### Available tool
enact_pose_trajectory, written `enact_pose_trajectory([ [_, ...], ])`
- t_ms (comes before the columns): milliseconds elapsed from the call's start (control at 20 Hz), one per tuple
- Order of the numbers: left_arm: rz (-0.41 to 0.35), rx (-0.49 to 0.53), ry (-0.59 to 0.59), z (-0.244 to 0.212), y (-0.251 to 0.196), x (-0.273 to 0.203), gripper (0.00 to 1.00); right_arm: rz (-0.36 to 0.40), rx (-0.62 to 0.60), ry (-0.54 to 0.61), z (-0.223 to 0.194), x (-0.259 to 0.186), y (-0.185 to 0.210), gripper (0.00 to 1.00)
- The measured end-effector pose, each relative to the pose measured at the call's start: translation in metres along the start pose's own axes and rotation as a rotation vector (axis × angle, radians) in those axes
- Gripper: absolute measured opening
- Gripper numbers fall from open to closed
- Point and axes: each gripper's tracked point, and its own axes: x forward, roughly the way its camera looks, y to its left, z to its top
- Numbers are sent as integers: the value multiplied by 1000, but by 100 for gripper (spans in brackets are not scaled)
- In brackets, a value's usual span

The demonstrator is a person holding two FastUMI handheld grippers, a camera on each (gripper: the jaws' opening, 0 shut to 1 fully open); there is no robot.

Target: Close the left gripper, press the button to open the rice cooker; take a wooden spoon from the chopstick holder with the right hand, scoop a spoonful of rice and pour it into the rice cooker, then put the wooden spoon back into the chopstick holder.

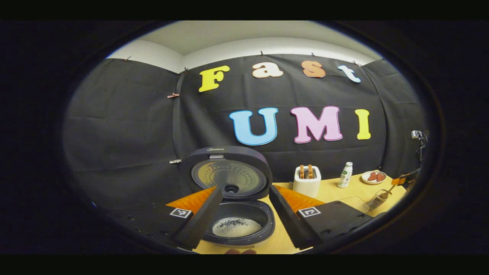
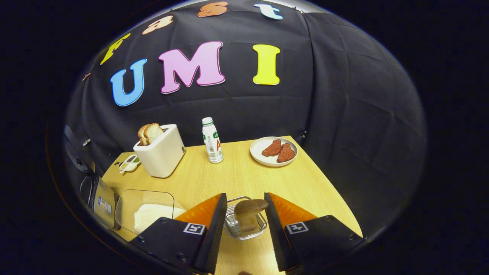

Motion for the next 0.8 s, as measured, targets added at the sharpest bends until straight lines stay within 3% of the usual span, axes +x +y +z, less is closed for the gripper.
enact_pose_trajectory([
  [300,-3,0,-21,8,4,8,86,-37,43,-118,36,-35,-13,62],
  [550,-6,-17,-54,29,16,31,86,12,40,-180,57,-61,10,63],
  [800,11,41,-138,71,29,60,86,51,-8,-245,72,-82,33,68],
])
